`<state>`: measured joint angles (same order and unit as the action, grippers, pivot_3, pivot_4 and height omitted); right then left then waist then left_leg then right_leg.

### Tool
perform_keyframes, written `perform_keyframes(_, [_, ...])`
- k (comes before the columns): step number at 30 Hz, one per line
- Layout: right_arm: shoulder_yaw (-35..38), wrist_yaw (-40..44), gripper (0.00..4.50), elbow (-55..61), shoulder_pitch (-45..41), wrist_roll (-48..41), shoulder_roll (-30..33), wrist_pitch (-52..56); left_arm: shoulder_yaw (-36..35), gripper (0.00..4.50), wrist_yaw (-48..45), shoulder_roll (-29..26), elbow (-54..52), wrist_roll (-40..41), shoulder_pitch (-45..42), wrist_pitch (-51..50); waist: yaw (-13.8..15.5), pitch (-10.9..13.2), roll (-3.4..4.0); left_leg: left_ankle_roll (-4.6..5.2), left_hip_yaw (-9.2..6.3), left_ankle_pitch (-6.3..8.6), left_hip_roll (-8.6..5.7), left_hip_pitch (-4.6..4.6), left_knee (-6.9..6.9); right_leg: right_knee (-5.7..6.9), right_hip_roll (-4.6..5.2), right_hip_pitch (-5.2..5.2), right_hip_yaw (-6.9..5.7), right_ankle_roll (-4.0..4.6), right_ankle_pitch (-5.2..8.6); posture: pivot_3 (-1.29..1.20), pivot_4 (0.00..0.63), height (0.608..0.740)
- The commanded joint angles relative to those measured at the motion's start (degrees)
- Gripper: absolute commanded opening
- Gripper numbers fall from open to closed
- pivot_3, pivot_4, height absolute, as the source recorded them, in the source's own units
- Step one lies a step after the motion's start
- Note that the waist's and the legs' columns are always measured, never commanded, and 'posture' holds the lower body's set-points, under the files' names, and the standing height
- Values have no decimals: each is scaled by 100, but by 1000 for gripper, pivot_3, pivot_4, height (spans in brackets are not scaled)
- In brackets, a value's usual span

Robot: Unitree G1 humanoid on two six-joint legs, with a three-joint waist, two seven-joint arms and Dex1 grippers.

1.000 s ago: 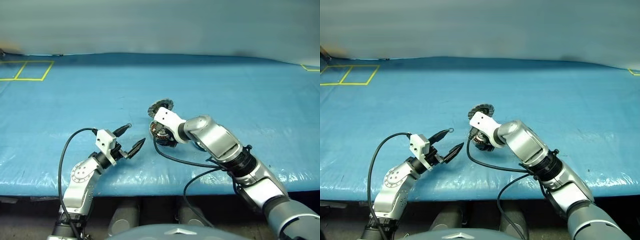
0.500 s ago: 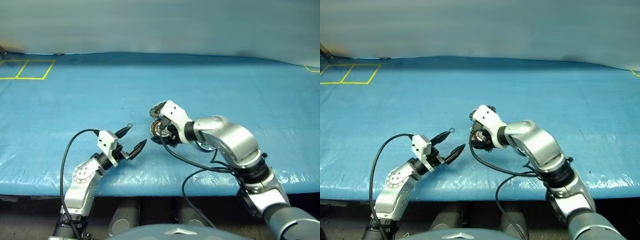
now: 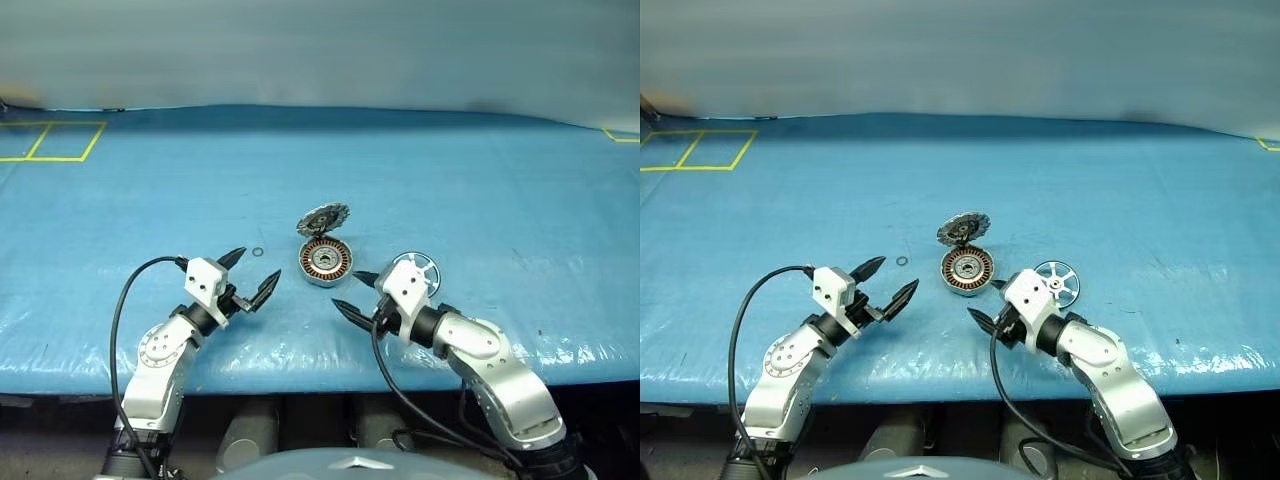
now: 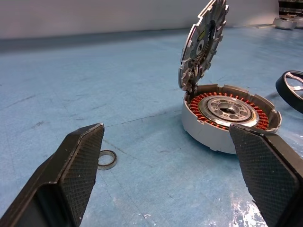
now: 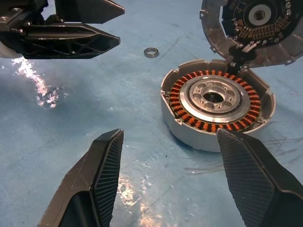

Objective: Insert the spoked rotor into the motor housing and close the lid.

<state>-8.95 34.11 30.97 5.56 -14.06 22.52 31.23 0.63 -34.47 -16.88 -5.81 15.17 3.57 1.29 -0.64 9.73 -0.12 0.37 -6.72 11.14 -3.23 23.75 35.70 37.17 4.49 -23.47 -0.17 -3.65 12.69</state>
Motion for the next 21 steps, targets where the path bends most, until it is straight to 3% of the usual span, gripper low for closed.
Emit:
perform_keyframes(1, [346,-49,3311,55,21,-433,-224,-198,-153,4500,250,-38,-12,-83,-188,-96,1,0,0,0,1,0,0,0,2,-1,0,1,0,0,0,0,150,740])
perform_keyframes(5, [102,170,3311,204,81,-729,-275,-137,-394,4500,660,-14,256,-91,-424,-362,-4,1,-2,1,-1,0,-1,0,4,-2,-3,2,2,-3,-2,0,150,740])
perform_keyframes(10, [-357,63,3311,6,14,-140,-25,-457,-424,4500,760,-190,497,-322,-545,-479,3,1,-3,5,0,2,-5,0,-1,-5,-2,0,1,-12,-8,0,150,740])
perform_keyframes(21, [-431,-262,3311,-192,-217,136,-89,-532,84,4500,1234,2,1123,-1043,-1220,-1034,11,1,-8,7,-1,2,-10,-1,17,-10,-1,9,3,-27,-18,0,150,740])
